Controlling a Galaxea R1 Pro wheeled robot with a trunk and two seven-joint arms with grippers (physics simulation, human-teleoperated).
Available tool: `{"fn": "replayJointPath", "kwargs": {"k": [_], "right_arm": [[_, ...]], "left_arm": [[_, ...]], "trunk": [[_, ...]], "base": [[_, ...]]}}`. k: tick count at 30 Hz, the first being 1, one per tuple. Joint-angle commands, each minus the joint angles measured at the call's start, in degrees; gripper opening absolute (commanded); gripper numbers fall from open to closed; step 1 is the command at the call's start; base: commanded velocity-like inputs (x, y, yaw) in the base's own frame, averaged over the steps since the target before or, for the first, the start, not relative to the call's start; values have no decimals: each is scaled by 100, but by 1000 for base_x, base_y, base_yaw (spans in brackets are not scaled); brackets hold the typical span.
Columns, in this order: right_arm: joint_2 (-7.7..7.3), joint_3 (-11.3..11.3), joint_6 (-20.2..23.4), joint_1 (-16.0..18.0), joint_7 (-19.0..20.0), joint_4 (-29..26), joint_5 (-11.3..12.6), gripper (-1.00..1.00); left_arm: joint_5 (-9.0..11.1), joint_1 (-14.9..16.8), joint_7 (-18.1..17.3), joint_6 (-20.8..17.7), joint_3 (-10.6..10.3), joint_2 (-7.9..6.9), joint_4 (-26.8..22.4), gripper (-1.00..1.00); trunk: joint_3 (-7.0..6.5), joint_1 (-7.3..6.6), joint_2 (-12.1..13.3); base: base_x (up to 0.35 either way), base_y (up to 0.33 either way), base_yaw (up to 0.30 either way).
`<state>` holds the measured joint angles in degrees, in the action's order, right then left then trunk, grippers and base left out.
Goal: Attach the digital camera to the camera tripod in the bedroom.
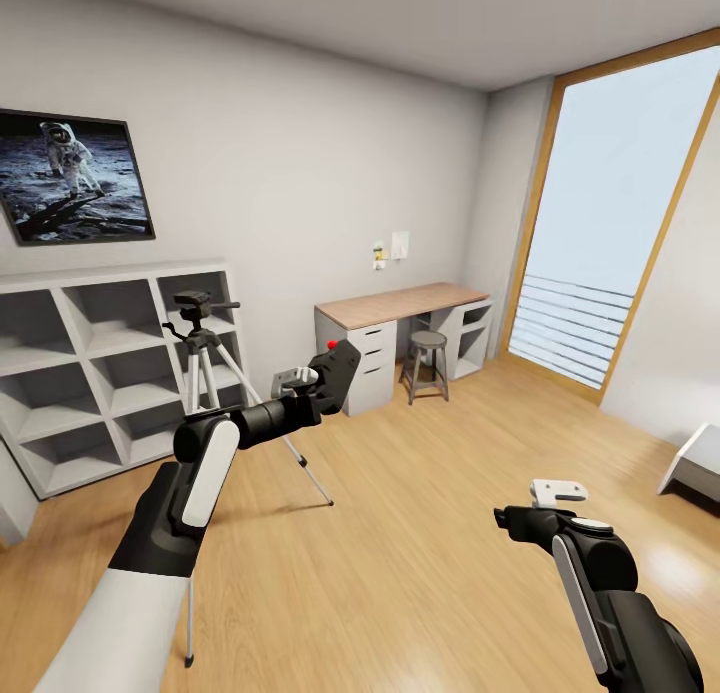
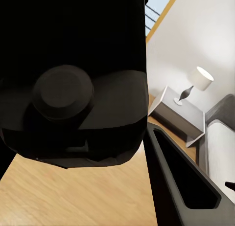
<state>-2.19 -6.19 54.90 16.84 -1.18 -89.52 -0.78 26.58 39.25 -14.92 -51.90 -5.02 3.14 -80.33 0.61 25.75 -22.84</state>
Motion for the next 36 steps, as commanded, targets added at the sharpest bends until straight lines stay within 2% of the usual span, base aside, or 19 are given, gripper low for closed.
{"fn": "replayJointPath", "kwargs": {"k": [1, 9, 29, 36], "right_arm": [[-2, 4, 27, 3, -14, -4, -4, 100], [7, -4, 30, 3, -23, -4, -1, 100], [7, -5, 33, 3, -23, -4, -1, 100], [2, 2, 43, 3, -22, -4, -1, 100]], "left_arm": [[-30, 4, -36, -22, 7, 3, -4, -100], [-26, 4, -37, -22, 9, 3, -8, -100], [-21, 4, -52, -30, 6, 3, -17, -100], [-28, 4, -45, -31, 7, 3, -33, -100]], "trunk": [[6, 3, -8], [6, 3, -8], [6, 3, -8], [6, 3, -8]], "base": [[0, 0, -13], [0, 0, -123], [1, 0, -274], [202, 0, -114]]}}
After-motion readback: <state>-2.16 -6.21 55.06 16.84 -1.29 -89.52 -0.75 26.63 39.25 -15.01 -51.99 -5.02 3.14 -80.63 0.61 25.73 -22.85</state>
